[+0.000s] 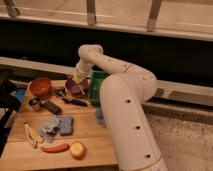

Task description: Place fork in purple bowl

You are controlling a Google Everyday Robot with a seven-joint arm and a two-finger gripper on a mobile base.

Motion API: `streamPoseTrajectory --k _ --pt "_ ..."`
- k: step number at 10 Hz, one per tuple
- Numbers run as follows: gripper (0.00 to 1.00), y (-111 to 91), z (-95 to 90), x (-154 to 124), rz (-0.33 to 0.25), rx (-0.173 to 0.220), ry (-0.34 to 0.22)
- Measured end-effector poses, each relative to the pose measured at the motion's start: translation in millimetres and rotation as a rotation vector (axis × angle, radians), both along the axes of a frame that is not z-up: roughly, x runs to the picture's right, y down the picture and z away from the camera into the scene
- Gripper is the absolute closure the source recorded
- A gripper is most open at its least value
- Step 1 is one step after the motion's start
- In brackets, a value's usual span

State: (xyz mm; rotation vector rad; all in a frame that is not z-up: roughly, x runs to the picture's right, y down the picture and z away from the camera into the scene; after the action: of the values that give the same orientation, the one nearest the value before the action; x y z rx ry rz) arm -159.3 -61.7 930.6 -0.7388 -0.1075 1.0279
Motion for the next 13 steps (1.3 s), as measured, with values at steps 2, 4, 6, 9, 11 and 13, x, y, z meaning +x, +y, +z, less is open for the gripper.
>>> streamPoseTrajectory --k 2,4,6,9,11,13 --pt "0.98 3.6 7.8 -5.9 -0.02 -0.018 0.011" --pt "0.86 4.9 10.6 -6.0 -0.021 -0.029 0.014" --pt "0.62 7.1 11.6 -2.6 -0.013 -0.041 0.005" --pt "0.32 9.2 9.9 -1.8 0.002 -0.052 -0.036" --pt "0.2 9.3 7.0 -2.8 0.019 -0.063 -0.089" --pt "0.2 9.6 4.1 -6.0 0.018 -0.072 -0.121"
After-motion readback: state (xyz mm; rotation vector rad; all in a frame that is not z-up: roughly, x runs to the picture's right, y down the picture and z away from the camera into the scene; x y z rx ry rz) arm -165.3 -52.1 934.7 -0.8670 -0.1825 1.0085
